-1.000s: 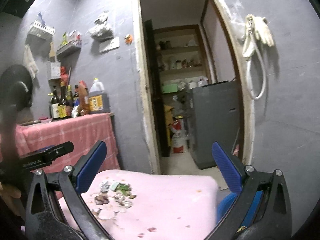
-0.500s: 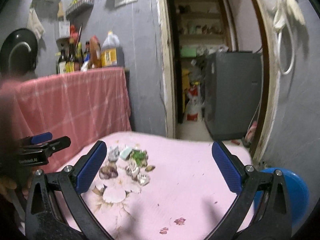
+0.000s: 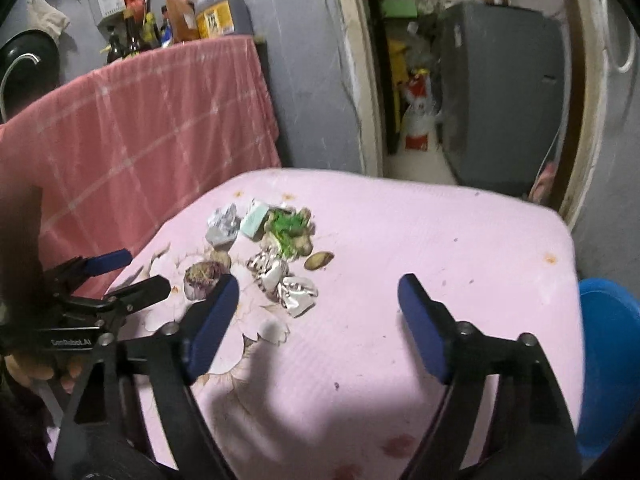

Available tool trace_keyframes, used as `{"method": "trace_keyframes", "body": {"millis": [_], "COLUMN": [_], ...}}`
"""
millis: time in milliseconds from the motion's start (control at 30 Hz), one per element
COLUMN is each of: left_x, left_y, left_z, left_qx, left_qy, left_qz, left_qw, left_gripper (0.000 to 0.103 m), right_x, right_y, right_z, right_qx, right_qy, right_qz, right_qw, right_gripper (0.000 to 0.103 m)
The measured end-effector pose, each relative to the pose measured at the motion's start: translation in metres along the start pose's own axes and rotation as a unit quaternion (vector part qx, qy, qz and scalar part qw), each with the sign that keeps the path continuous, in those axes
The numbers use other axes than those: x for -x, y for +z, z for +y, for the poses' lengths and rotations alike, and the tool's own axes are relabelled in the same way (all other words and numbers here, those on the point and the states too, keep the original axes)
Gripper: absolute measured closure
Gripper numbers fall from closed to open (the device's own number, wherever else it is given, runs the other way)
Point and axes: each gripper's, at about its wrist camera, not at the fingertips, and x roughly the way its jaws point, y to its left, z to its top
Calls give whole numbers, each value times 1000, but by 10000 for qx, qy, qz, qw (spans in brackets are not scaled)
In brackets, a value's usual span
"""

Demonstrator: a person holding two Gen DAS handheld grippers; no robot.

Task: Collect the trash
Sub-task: 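Grasp the purple onion skin with left tool while right tool grasps the white wrapper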

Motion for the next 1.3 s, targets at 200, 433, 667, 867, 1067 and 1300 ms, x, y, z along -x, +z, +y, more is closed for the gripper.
{"method": "trace_keyframes", "body": {"millis": [200,433,667,867,1067,1300], "left_x": [-14,-26,-34,-33,-23,-8], "left_y": [8,13,19,19,12,12], "left_z": [-1,-9,-6,-13,-17,-23], "left_qx": [-41,-261,-151,-193,-244,-179], "left_qy": [-471,-850,-1035,-1117,-1089,-1104], "left_qz": [240,524,655,713,650,312], "left_qw": [9986,9947,9924,9910,9916,9932], "left_gripper": [35,60,64,75,77,78], "right_x": [-20,-44,-58,-58,-47,-15], "right_y": [5,12,13,11,6,-2], "right_z": [8,14,15,19,19,12], "right_qx": [129,229,151,244,300,136], "right_qy": [150,369,583,582,506,489], "right_qz": [348,727,1003,1024,918,407], "right_qw": [9992,9964,9931,9927,9940,9979], "right_gripper": [42,59,68,74,77,78]}}
